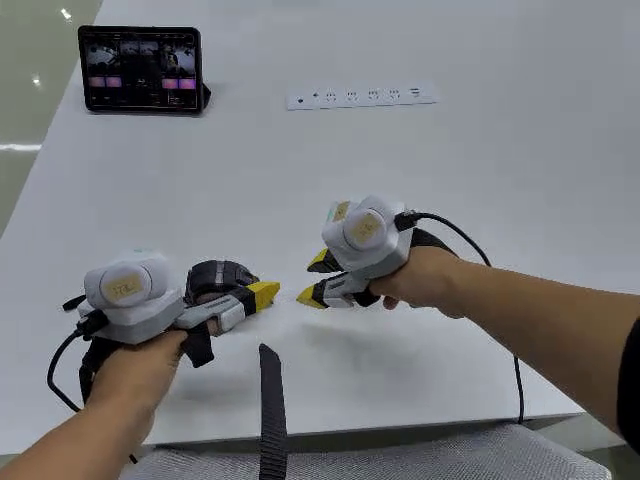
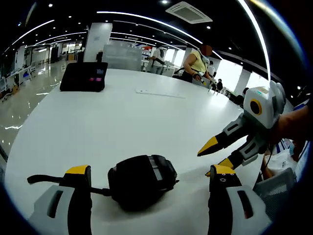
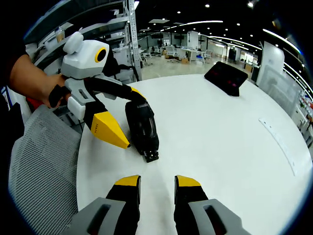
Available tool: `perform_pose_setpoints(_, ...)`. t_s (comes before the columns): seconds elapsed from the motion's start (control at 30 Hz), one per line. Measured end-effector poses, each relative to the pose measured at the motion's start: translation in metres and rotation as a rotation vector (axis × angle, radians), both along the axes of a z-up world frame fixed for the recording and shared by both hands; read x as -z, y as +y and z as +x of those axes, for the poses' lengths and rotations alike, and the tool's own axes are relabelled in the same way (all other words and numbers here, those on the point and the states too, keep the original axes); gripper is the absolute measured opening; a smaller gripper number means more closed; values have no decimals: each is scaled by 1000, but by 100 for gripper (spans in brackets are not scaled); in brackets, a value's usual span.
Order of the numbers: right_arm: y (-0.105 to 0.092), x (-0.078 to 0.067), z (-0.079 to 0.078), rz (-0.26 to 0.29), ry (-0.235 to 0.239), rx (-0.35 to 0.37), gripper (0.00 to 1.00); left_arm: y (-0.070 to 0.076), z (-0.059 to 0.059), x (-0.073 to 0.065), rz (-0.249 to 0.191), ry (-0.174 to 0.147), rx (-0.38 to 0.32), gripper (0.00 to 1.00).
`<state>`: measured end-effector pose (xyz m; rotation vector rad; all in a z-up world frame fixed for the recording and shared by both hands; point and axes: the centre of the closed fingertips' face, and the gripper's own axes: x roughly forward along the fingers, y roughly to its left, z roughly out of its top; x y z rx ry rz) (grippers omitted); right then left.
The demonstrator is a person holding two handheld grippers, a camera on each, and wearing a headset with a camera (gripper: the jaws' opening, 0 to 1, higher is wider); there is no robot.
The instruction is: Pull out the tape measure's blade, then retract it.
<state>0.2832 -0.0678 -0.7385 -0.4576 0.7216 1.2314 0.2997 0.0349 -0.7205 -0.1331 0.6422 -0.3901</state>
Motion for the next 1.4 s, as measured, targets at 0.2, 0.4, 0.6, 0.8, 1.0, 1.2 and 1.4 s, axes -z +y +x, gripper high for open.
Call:
perform_pose_setpoints(0.2, -22, -3, -3, 14, -2, 62, 28, 6, -12, 4, 12, 37, 70, 99)
perform_pose_setpoints(0.4, -42, -6, -1, 40, -13, 122, 30, 8, -20, -2, 3, 19, 137, 99)
perform_pose_setpoints(0.6, -69, -9, -4, 55, -9, 180, 37, 10, -28, -5, 13, 17, 206, 99)
perform_pose_setpoints(0.8, -92, -7, -11, 49, -17, 201, 38, 13, -35, -5, 29, 25, 260, 99)
perform_pose_setpoints(1.0, -109, -15, -15, 69, -32, 237, 43, 21, -41, -3, 58, 24, 294, 99)
perform_pose_setpoints(1.2, -131, -14, -20, 69, -62, 246, 53, 27, -46, -3, 92, 16, 331, 99)
perform_pose_setpoints(1.4, -153, -11, -28, 61, -60, 270, 60, 32, -47, -4, 85, 9, 332, 99)
